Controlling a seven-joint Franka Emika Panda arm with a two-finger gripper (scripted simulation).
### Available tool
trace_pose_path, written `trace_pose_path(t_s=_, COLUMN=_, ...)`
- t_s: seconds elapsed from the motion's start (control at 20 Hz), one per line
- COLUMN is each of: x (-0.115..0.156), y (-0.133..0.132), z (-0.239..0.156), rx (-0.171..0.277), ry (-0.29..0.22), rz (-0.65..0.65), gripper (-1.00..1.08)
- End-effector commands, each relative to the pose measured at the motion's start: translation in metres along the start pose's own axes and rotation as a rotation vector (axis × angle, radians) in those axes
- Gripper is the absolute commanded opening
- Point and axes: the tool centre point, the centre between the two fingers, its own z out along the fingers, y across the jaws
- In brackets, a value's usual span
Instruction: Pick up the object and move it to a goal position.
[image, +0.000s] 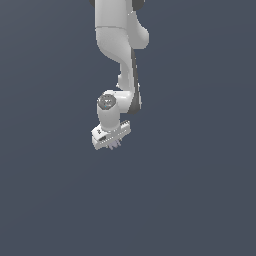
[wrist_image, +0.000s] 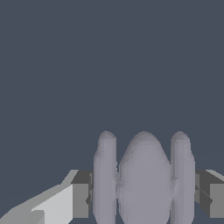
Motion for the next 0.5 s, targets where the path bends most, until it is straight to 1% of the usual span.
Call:
trace_pose_path(t_s=0.0, x=0.001, y=-0.003, z=-0.003, rx=0.000, ry=0.000, rz=-0.001, gripper=-1.00)
trace_pose_path(t_s=0.2, x=0.005, y=-0.014, z=-0.015, rx=0.000, ry=0.000, rz=-0.001, gripper=-1.00)
trace_pose_path(t_s=0.45, x=0.012, y=-0.036, z=-0.039, rx=-0.001, ry=0.000, rz=0.000, gripper=-1.00)
